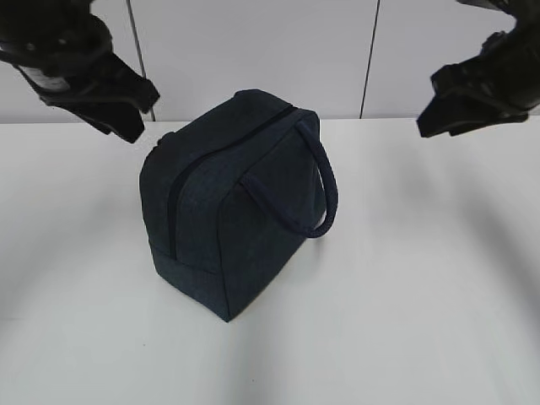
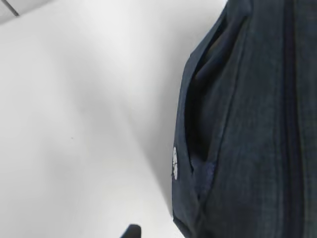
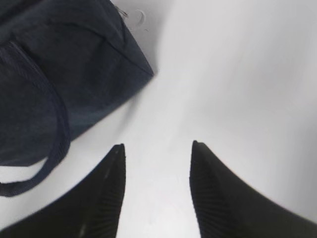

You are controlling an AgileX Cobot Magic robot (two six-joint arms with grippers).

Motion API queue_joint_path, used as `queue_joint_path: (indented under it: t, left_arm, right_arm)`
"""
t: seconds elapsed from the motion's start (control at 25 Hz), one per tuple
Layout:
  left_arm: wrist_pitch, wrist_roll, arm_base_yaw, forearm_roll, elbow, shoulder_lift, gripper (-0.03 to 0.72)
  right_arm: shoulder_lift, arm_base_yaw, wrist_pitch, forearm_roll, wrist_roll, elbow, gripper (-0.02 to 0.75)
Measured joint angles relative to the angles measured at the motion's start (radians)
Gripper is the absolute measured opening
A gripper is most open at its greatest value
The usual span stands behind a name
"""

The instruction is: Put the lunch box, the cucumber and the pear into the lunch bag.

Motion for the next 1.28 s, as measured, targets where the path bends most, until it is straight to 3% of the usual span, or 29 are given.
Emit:
queue_joint_path:
  t: [0.16, 0.36, 0.92, 1.28]
  left_arm:
    - [-0.060, -0.009, 0.000, 0.030, 0.137, -0.172, 0.221]
    - [-0.082, -0.041, 0.011, 0.039, 0.345, -0.378, 0.221]
    - [0.067, -0.135, 0.012, 0.040, 0.695, -1.085, 0.221]
    - [0.158, -0.138, 0.012, 0.070, 0.827, -1.383, 0.218]
  right_arm:
    - [-0.146, 0.000, 0.061, -0.148, 0.146, 0.066, 0.340]
    - [-0.366, 0.000, 0.134, -0.254, 0.200, 0.218, 0.334]
    - [-0.852, 0.000, 0.350, -0.333, 0.282, 0.573, 0.321]
    - [-1.173, 0.000, 0.322, -0.396, 0.297, 0.741, 0.293]
